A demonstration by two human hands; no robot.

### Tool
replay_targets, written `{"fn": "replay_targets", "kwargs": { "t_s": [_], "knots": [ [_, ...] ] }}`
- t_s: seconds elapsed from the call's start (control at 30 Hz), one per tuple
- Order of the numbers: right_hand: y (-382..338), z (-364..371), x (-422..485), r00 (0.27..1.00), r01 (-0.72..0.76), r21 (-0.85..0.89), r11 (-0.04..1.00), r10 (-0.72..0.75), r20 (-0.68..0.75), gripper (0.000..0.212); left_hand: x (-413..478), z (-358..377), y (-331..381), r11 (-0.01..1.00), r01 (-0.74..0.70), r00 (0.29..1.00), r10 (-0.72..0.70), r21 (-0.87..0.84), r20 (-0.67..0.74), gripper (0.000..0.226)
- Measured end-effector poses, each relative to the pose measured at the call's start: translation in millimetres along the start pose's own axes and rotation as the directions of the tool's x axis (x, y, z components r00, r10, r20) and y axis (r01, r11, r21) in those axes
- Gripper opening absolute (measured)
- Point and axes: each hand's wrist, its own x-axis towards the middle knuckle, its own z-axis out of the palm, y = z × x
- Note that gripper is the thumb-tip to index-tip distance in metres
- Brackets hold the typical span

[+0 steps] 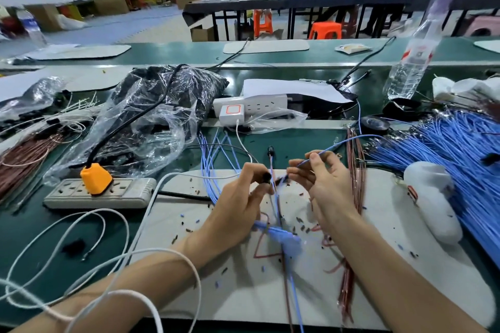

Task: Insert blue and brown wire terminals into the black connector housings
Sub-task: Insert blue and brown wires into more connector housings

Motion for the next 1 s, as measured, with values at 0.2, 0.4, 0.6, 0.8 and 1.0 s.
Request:
{"fn": "replay_targets", "kwargs": {
  "t_s": [0.2,0.4,0.6,0.8,1.0],
  "knots": [
    [-9,-3,0,0.998,0.066,-0.067,0.996,-0.067,-0.022,0.020,-5,-25,-2,0.998,-0.040,0.985,0.030,0.056,0.168,0.012],
    [-29,-4,-5,0.993,0.116,-0.209,0.971,-0.110,0.039,0.023,7,-92,-18,0.881,-0.184,0.965,0.080,0.435,0.248,0.015],
    [-54,16,-25,0.912,0.360,-0.299,0.884,-0.265,0.314,0.017,35,-51,13,0.998,-0.058,0.988,0.061,0.025,-0.145,0.015],
    [-88,0,-14,0.828,0.560,-0.371,0.741,-0.492,0.268,0.022,63,14,21,0.985,-0.169,0.883,0.166,0.033,-0.440,0.010],
    [-36,-35,-6,0.936,0.351,-0.482,0.803,-0.316,0.156,0.016,54,47,-10,0.993,-0.114,0.993,0.114,-0.009,-0.033,0.015]
  ]
}}
